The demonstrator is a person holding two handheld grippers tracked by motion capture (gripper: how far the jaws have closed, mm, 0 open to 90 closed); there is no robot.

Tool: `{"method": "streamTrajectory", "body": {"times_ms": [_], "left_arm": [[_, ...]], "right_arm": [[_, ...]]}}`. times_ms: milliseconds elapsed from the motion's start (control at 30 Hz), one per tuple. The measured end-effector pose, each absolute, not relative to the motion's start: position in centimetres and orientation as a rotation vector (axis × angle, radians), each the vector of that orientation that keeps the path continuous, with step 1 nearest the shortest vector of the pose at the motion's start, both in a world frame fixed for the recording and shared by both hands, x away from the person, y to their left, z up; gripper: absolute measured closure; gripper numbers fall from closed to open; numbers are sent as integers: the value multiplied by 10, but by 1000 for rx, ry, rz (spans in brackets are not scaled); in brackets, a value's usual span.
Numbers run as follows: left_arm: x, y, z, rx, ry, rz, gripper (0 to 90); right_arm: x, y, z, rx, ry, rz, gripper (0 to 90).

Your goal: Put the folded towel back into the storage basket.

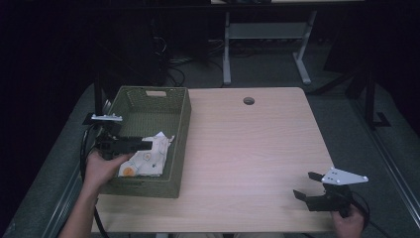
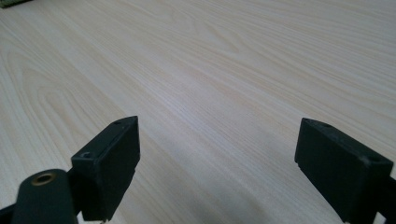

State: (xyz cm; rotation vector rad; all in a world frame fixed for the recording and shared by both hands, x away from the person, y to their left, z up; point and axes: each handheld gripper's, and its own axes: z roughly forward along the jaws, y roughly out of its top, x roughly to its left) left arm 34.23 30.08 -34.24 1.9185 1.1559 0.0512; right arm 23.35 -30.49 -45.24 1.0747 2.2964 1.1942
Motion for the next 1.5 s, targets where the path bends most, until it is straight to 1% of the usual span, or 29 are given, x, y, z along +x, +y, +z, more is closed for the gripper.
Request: {"method": "streamTrajectory", "body": {"times_ms": [433,733,933,1367,1500], "left_arm": [[334,282,-335,1942,1060,79,338],[334,270,-333,1938,1030,78,338],[331,268,-329,1917,1016,110,344],[329,260,-327,1911,971,84,344],[328,258,-325,1873,942,41,350]], "right_arm": [[233,-304,-452,1076,2296,1196,135],[233,-305,-452,1070,2293,1200,135],[233,-305,-452,1069,2292,1200,135],[233,-304,-452,1069,2293,1200,135],[233,-305,-452,1064,2294,1202,135]]}}
